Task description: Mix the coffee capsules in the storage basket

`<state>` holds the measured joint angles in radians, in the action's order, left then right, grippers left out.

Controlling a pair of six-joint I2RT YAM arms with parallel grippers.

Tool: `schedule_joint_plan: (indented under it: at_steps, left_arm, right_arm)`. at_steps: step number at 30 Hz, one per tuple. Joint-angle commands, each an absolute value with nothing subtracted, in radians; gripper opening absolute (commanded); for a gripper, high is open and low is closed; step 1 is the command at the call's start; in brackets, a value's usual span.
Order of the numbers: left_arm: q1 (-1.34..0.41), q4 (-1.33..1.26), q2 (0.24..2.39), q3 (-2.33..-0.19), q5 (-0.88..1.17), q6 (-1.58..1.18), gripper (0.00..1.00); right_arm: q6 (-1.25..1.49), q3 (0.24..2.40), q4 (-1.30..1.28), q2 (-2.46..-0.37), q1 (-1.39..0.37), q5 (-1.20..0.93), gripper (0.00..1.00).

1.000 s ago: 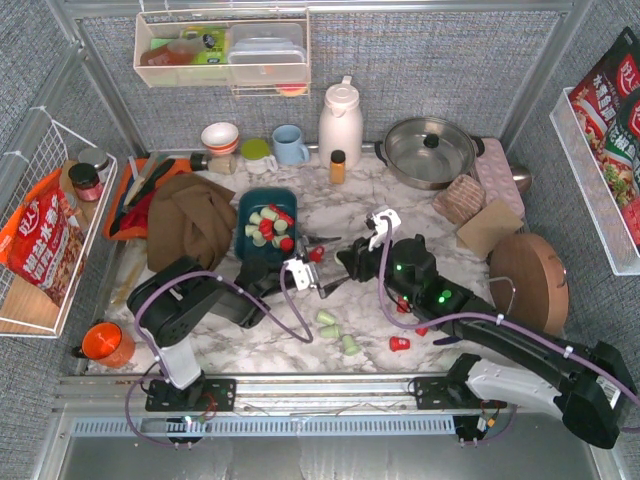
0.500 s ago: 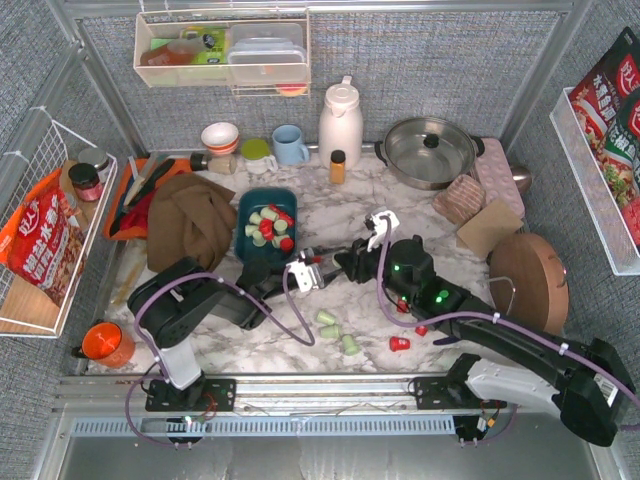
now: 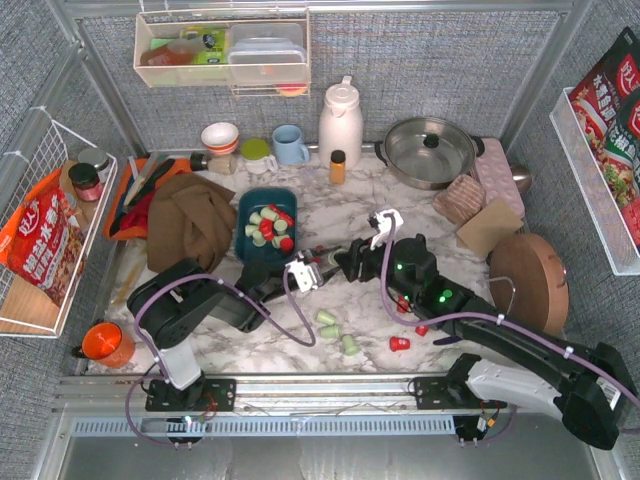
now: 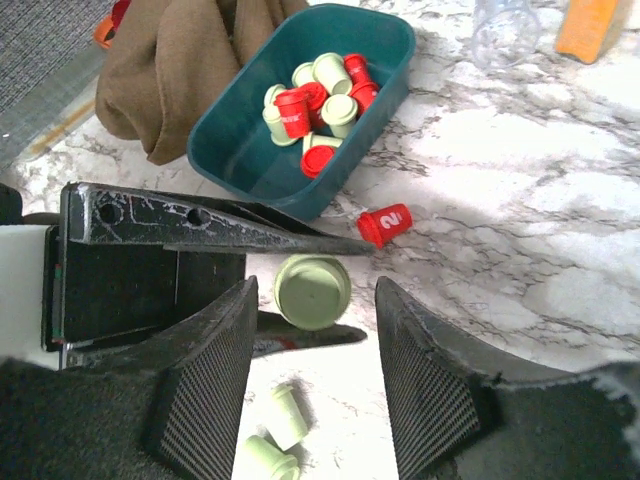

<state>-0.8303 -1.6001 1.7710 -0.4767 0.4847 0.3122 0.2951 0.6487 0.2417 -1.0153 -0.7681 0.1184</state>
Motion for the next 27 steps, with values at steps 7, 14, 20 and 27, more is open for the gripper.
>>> schedule_joint_plan:
  at_steps: [7, 14, 20, 27]
  left_arm:
    - [-0.618, -1.564, 1.648, -0.356, 0.114, -0.045, 0.25]
    - [-0.591, -1.113, 1.569, -0.405, -0.078, -0.187, 0.25]
    - [-0.591, -0.952, 1.550, -0.440, -0.219, -0.236, 0.36]
    - [-0.591, -0.886, 1.520, -0.438, -0.396, -0.262, 0.57]
  right_arm:
    - [0.216, 0.667, 0.115, -0.907, -0.757, 0.243, 0.56]
    - [0.211, 0.665, 0.100, -0.943, -0.746, 0.261, 0.56]
    - [0.224, 0.717, 0.042, -1.060, -0.744, 0.230, 0.59]
    - [0.238, 0.809, -0.078, -1.233, -0.745, 0.103, 0.66]
